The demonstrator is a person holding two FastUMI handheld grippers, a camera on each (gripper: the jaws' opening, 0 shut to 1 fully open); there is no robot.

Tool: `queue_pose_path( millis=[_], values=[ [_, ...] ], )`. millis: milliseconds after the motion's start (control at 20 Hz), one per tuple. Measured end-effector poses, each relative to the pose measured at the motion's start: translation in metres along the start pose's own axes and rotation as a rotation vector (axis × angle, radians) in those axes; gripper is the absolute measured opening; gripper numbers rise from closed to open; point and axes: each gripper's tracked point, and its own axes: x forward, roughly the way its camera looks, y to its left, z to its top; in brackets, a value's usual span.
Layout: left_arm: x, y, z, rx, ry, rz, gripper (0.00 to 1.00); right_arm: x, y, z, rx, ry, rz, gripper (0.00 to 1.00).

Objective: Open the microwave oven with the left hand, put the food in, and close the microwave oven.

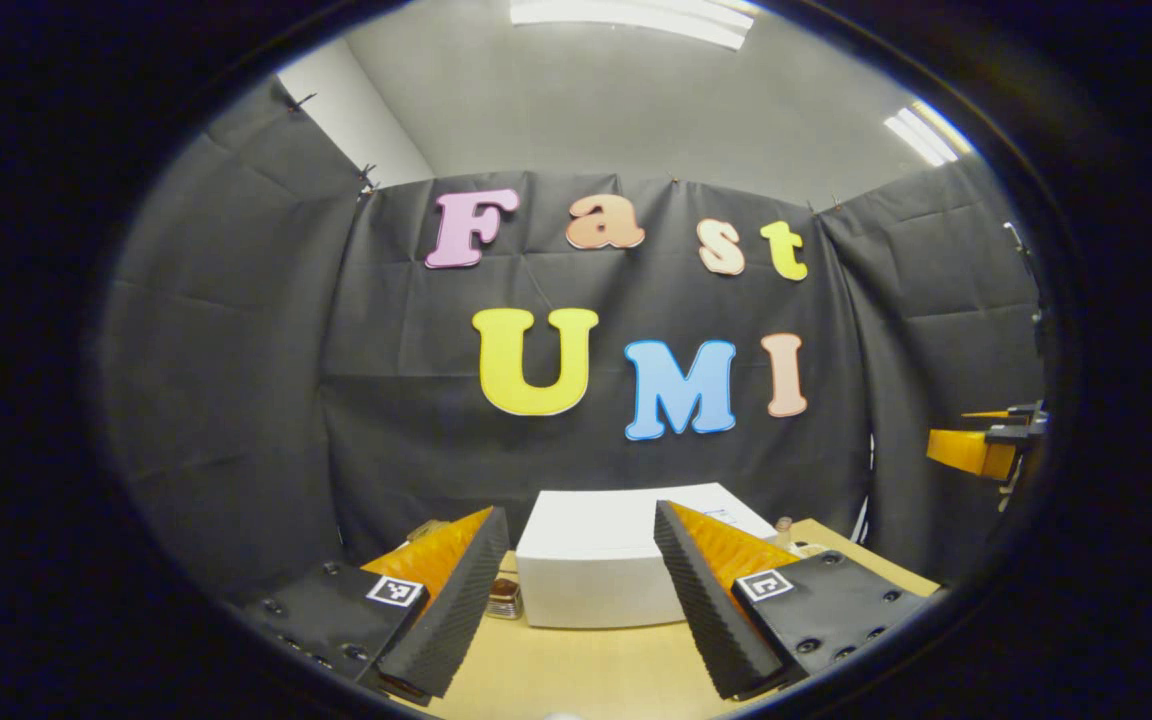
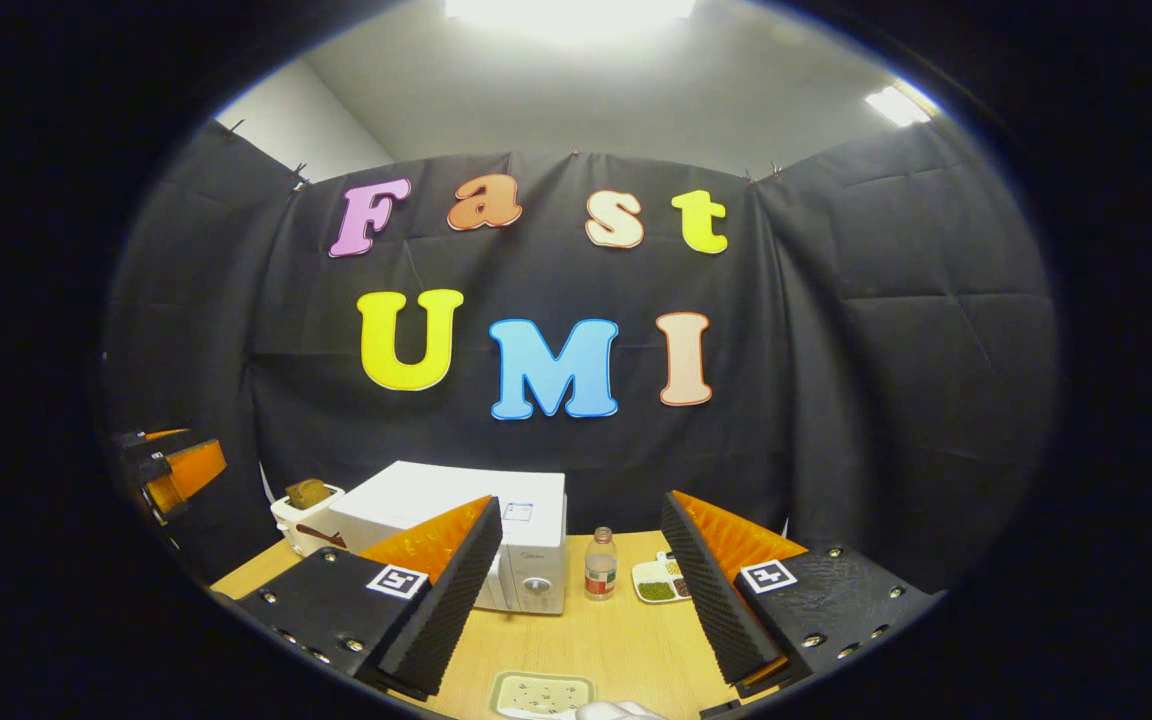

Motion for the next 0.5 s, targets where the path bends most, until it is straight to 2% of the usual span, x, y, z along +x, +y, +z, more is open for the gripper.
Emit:
queue_pose_path(
  millis=[250, 300, 350, 500],
  values=[
    [0.0047, 0.0041, -0.0004, -0.009, 0.006, -0.005, 1.0, -0.0043, 0.0014, 0.0028, 0.024, -0.001, -0.005, 0.98],
    [0.0069, 0.0034, -0.003, -0.011, 0.01, -0.008, 0.95, -0.0051, 0.001, 0.0052, 0.027, -0.008, -0.007, 0.98],
    [0.0071, 0.0022, -0.0037, -0.012, 0.016, -0.01, 0.95, -0.0055, 0.0017, 0.0052, 0.025, -0.008, -0.009, 0.98],
    [0.0082, 0.0025, 0.0042, -0.004, -0.002, -0.014, 1.0, -0.0064, 0.0023, 0.0065, 0.012, -0.007, -0.011, 0.98]
  ],
)
